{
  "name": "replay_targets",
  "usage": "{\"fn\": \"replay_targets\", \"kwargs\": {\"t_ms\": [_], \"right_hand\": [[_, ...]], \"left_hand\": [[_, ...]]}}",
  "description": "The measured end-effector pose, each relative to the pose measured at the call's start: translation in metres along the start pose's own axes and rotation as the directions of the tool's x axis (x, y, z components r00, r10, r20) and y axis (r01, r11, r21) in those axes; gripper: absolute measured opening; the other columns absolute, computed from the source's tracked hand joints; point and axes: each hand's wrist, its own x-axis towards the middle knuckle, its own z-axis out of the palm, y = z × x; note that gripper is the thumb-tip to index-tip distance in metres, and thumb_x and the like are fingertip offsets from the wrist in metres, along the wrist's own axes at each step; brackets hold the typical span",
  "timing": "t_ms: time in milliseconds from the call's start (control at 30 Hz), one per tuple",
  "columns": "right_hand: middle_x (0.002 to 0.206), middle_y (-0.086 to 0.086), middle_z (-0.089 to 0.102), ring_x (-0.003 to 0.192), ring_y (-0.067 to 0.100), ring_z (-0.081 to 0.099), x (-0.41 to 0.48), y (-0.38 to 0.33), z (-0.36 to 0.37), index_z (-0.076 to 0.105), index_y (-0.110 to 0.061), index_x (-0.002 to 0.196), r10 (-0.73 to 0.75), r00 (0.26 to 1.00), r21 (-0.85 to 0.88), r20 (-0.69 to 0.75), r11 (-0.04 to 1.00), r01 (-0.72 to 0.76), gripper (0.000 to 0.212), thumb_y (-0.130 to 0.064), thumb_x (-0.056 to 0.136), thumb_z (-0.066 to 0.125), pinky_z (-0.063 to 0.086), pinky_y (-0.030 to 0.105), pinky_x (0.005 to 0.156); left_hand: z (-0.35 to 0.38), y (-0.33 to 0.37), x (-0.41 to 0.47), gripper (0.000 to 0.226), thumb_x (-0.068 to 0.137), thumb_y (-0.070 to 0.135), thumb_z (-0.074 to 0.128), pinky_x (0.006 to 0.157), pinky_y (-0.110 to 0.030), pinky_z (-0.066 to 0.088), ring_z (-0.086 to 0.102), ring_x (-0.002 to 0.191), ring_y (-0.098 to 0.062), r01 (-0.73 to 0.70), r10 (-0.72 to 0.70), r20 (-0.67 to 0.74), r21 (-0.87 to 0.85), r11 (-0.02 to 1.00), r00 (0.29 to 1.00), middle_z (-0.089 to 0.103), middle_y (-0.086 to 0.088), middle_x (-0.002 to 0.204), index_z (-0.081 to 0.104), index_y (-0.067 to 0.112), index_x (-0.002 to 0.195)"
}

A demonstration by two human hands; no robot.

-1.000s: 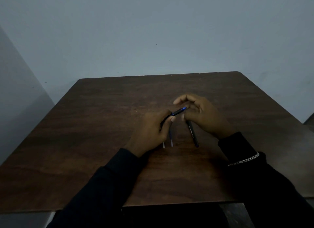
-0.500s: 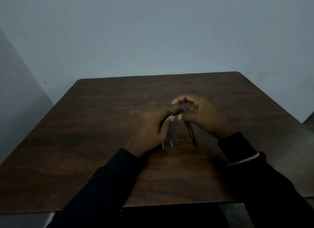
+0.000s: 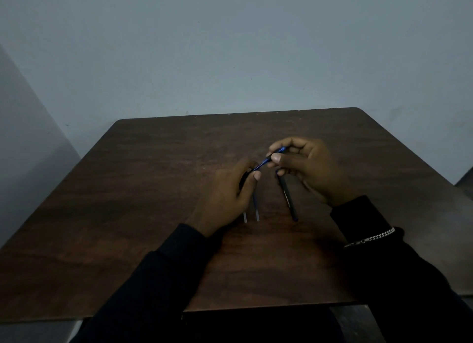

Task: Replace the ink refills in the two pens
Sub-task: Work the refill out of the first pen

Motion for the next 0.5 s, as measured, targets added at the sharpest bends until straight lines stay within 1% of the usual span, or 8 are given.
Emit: {"fn": "replay_targets", "kwargs": {"t_ms": [67, 133, 200, 300, 367, 433, 500], "right_hand": [[0.102, 0.016, 0.077, 0.092, 0.029, 0.075, -0.001, -0.001, 0.0, 0.069, -0.002, 0.111, 0.013, 1.0, 0.053, 0.008, 0.998, -0.013, 0.018, -0.001, 0.092, 0.069, 0.058, 0.027, 0.068], [0.101, 0.014, 0.078, 0.092, 0.028, 0.075, -0.001, -0.001, 0.002, 0.069, -0.004, 0.111, 0.024, 1.0, 0.058, 0.011, 0.998, -0.025, 0.02, 0.001, 0.091, 0.07, 0.058, 0.028, 0.068], [0.101, 0.015, 0.078, 0.092, 0.028, 0.075, -0.001, 0.0, 0.004, 0.07, -0.005, 0.107, 0.032, 0.999, 0.044, 0.006, 0.998, -0.032, 0.018, 0.001, 0.09, 0.072, 0.058, 0.028, 0.069], [0.102, 0.014, 0.079, 0.091, 0.023, 0.075, -0.001, -0.001, 0.004, 0.071, -0.007, 0.101, 0.031, 0.999, 0.061, -0.036, 0.998, -0.029, 0.013, -0.002, 0.089, 0.073, 0.058, 0.026, 0.069], [0.103, 0.014, 0.079, 0.09, 0.021, 0.075, 0.0, -0.004, 0.0, 0.069, -0.006, 0.102, 0.052, 0.996, 0.154, -0.072, 0.987, -0.041, 0.012, -0.004, 0.091, 0.07, 0.059, 0.025, 0.067], [0.102, 0.013, 0.079, 0.087, 0.022, 0.076, 0.001, -0.007, -0.006, 0.066, -0.005, 0.106, 0.072, 0.992, 0.253, -0.103, 0.967, -0.044, 0.011, -0.003, 0.096, 0.064, 0.059, 0.025, 0.064], [0.1, 0.012, 0.078, 0.086, 0.023, 0.077, 0.002, -0.008, -0.014, 0.065, -0.006, 0.112, 0.064, 0.989, 0.273, -0.136, 0.962, -0.025, 0.014, -0.003, 0.099, 0.059, 0.057, 0.025, 0.062]], "left_hand": [[0.0, 0.001, 0.0, 0.015, 0.113, 0.024, 0.051, 0.056, -0.022, 0.039, 0.054, 0.059, -0.009, 0.013, -0.013, -0.008, -0.027, 1.0, 1.0, 0.057, 0.008, 0.069, 0.064, 0.018, 0.107], [0.001, 0.0, 0.0, 0.016, 0.113, 0.021, 0.05, 0.055, -0.027, 0.041, 0.055, 0.059, -0.012, 0.016, -0.017, -0.024, -0.049, 0.999, 1.0, 0.057, 0.006, 0.068, 0.063, 0.017, 0.105], [0.001, -0.001, 0.001, 0.017, 0.112, 0.021, 0.049, 0.056, -0.034, 0.046, 0.057, 0.061, -0.015, 0.018, -0.019, -0.032, -0.047, 0.999, 0.999, 0.059, 0.004, 0.07, 0.064, 0.018, 0.104], [0.002, -0.002, 0.0, 0.019, 0.112, 0.023, 0.048, 0.058, -0.039, 0.048, 0.057, 0.062, -0.015, 0.018, -0.02, -0.046, -0.039, 0.999, 0.999, 0.06, 0.003, 0.072, 0.064, 0.018, 0.102], [0.001, -0.003, 0.0, 0.021, 0.112, 0.025, 0.047, 0.058, -0.038, 0.047, 0.058, 0.063, -0.014, 0.025, -0.027, -0.065, -0.043, 0.999, 0.998, 0.061, 0.002, 0.072, 0.064, 0.017, 0.101], [0.001, -0.004, 0.0, 0.021, 0.112, 0.023, 0.048, 0.057, -0.036, 0.046, 0.057, 0.063, -0.015, 0.031, -0.034, -0.079, -0.044, 0.999, 0.996, 0.06, 0.002, 0.071, 0.063, 0.016, 0.1], [0.001, -0.004, 0.0, 0.02, 0.112, 0.019, 0.05, 0.056, -0.035, 0.044, 0.055, 0.061, -0.014, 0.028, -0.032, -0.092, -0.04, 0.999, 0.995, 0.058, 0.002, 0.069, 0.062, 0.014, 0.097]]}}
